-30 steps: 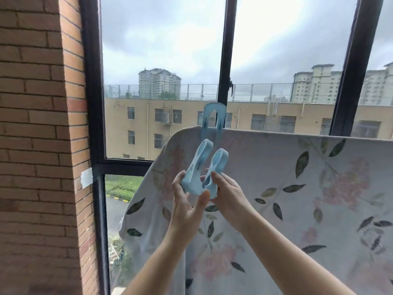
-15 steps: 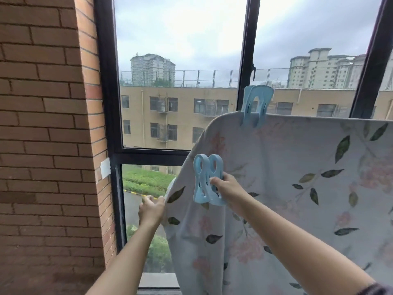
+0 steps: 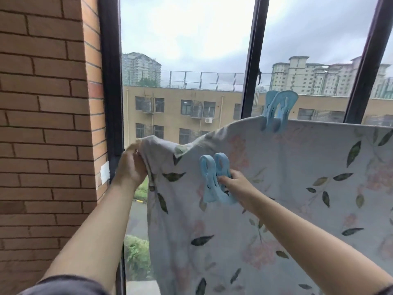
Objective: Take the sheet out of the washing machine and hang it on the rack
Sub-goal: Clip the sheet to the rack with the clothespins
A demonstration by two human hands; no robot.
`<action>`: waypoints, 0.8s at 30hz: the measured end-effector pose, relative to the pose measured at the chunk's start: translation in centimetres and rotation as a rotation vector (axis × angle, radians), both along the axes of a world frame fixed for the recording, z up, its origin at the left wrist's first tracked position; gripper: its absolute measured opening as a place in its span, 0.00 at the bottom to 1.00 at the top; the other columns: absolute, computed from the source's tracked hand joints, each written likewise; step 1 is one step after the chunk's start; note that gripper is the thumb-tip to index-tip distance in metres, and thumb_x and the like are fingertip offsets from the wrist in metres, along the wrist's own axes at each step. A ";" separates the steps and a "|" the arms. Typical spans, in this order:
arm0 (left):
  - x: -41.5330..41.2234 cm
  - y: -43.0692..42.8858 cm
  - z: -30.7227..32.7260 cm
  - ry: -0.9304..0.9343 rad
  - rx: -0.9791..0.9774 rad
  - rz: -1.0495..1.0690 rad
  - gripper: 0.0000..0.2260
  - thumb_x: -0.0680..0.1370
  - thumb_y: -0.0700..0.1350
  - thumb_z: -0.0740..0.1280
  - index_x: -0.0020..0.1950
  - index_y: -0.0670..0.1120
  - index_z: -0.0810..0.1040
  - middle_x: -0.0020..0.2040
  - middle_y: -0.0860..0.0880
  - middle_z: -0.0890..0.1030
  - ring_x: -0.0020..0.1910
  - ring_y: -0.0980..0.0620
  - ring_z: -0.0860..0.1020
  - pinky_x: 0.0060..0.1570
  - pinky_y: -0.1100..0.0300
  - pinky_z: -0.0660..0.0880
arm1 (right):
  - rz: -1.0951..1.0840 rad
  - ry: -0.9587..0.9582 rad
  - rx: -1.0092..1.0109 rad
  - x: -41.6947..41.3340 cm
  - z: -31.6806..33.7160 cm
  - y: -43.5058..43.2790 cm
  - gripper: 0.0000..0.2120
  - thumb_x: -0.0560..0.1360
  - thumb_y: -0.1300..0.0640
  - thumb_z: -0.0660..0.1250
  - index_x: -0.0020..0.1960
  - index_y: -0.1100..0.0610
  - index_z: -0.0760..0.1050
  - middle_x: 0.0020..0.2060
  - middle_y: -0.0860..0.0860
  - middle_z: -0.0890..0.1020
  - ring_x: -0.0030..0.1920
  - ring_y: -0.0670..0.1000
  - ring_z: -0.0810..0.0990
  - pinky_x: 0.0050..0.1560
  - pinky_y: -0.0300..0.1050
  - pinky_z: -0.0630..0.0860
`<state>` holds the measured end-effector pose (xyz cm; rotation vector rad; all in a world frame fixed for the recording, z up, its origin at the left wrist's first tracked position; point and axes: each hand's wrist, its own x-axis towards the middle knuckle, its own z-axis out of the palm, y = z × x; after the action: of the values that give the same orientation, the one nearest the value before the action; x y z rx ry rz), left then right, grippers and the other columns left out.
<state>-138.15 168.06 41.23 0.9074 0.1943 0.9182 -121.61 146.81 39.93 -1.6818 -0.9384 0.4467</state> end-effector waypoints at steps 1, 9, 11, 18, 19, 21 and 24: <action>-0.7 0.4 1.0 0.085 0.010 -0.072 0.12 0.77 0.49 0.62 0.52 0.41 0.77 0.42 0.45 0.82 0.43 0.51 0.80 0.43 0.59 0.78 | -0.003 -0.001 0.014 0.0 0.2 0.2 0.06 0.77 0.63 0.61 0.45 0.56 0.76 0.39 0.53 0.79 0.40 0.51 0.77 0.44 0.44 0.72; -2.9 1.7 4.1 0.211 0.063 0.080 0.11 0.79 0.40 0.57 0.41 0.43 0.76 0.32 0.49 0.79 0.30 0.55 0.78 0.31 0.65 0.75 | 0.041 -0.034 0.074 -1.1 2.3 1.4 0.06 0.76 0.64 0.62 0.49 0.58 0.77 0.41 0.53 0.80 0.40 0.50 0.77 0.43 0.43 0.72; -3.5 1.4 4.4 0.326 0.113 0.080 0.07 0.79 0.37 0.58 0.44 0.44 0.74 0.31 0.48 0.79 0.26 0.56 0.77 0.26 0.68 0.74 | 0.063 -0.053 0.083 -1.3 2.9 1.5 0.06 0.76 0.63 0.62 0.50 0.59 0.77 0.41 0.54 0.80 0.40 0.51 0.76 0.44 0.46 0.73; -3.2 1.3 7.1 0.253 0.311 0.453 0.13 0.76 0.31 0.61 0.48 0.47 0.79 0.44 0.47 0.80 0.37 0.53 0.78 0.34 0.67 0.77 | 0.078 -0.086 0.104 -1.4 4.7 1.3 0.06 0.77 0.62 0.62 0.51 0.58 0.77 0.39 0.53 0.79 0.38 0.50 0.76 0.43 0.47 0.74; -3.0 1.5 7.0 0.303 0.361 0.509 0.13 0.76 0.31 0.61 0.49 0.45 0.79 0.45 0.47 0.80 0.38 0.54 0.78 0.35 0.68 0.76 | 0.083 -0.089 0.102 -1.3 4.7 1.1 0.06 0.77 0.62 0.62 0.50 0.58 0.77 0.40 0.52 0.79 0.39 0.50 0.77 0.44 0.47 0.75; -2.7 1.4 6.9 0.416 0.441 0.620 0.13 0.76 0.31 0.60 0.55 0.43 0.79 0.46 0.48 0.80 0.38 0.56 0.76 0.35 0.72 0.74 | 0.086 -0.076 0.120 -0.9 4.7 0.8 0.06 0.77 0.62 0.61 0.48 0.56 0.77 0.40 0.52 0.79 0.38 0.50 0.77 0.43 0.45 0.74; -1.8 1.3 5.6 0.706 0.537 0.686 0.16 0.76 0.38 0.62 0.63 0.43 0.75 0.58 0.44 0.79 0.54 0.47 0.77 0.52 0.60 0.74 | 0.075 -0.066 0.129 -0.7 4.2 0.1 0.06 0.77 0.62 0.61 0.48 0.57 0.77 0.40 0.52 0.80 0.39 0.50 0.77 0.43 0.44 0.74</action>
<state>-139.94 169.38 46.86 1.7063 0.9401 1.2723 -122.27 146.95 44.16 -1.5568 -1.0590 0.3743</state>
